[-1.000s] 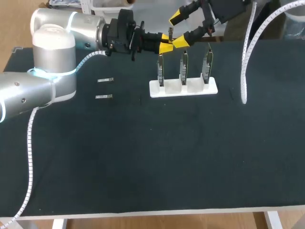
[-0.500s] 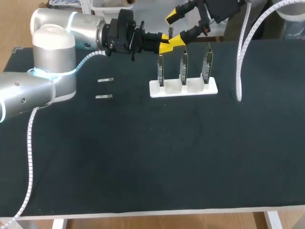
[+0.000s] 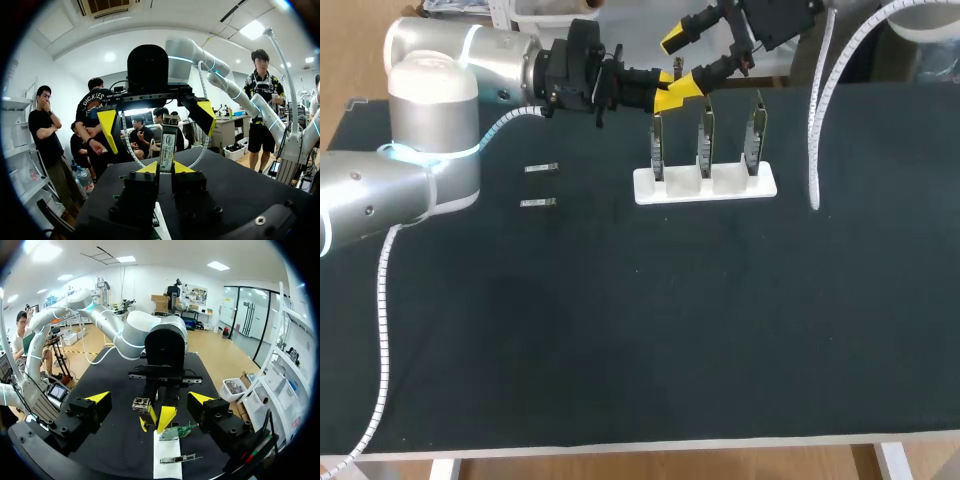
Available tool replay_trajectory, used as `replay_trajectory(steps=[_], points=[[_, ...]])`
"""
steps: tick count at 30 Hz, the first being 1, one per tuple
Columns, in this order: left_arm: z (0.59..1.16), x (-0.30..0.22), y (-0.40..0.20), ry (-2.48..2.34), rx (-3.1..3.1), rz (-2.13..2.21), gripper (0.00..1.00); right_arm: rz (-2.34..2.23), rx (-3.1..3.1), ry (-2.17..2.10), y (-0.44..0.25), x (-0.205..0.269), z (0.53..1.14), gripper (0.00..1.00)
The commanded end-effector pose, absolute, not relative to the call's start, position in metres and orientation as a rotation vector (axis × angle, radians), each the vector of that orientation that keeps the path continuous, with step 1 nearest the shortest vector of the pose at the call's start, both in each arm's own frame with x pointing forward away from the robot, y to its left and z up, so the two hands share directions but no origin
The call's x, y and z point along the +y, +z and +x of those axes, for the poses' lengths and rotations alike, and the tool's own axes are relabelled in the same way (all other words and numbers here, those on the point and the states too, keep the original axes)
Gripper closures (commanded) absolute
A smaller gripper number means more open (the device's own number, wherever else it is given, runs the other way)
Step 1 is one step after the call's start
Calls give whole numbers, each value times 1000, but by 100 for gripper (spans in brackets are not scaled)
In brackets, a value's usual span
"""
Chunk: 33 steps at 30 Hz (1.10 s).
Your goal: Pick up the optical module with the left hand, and insert it into the network port with the right hand.
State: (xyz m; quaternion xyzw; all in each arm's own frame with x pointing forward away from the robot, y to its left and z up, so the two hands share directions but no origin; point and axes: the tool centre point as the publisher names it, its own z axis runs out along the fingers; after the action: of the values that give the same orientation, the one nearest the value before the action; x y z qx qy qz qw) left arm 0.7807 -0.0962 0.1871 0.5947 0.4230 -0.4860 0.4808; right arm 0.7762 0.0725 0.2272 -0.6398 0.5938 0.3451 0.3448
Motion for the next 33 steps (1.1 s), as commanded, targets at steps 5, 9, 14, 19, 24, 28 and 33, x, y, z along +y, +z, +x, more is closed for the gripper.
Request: replay_trajectory(steps=[5,9,14,19,24,28,33], points=[[783,-97,187,-1189,1030,1456,100,-1666,1539,905,227,73,780,0],[783,-97,187,-1189,1030,1456,100,-1666,1539,905,227,73,780,0],[783,-97,187,-1189,1030,1456,100,-1666,1539,905,227,73,780,0],[783,-97,187,-1189,1030,1456,100,-1666,1539,905,227,73,780,67],[783,-97,187,-1189,1030,1456,100,-1666,1539,905,227,73,780,93],[783,-97,187,-1189,1030,1456,100,-1666,1539,905,227,73,780,100],[783,-97,187,-1189,1030,1456,100,-1666,1539,905,227,73,780,100]])
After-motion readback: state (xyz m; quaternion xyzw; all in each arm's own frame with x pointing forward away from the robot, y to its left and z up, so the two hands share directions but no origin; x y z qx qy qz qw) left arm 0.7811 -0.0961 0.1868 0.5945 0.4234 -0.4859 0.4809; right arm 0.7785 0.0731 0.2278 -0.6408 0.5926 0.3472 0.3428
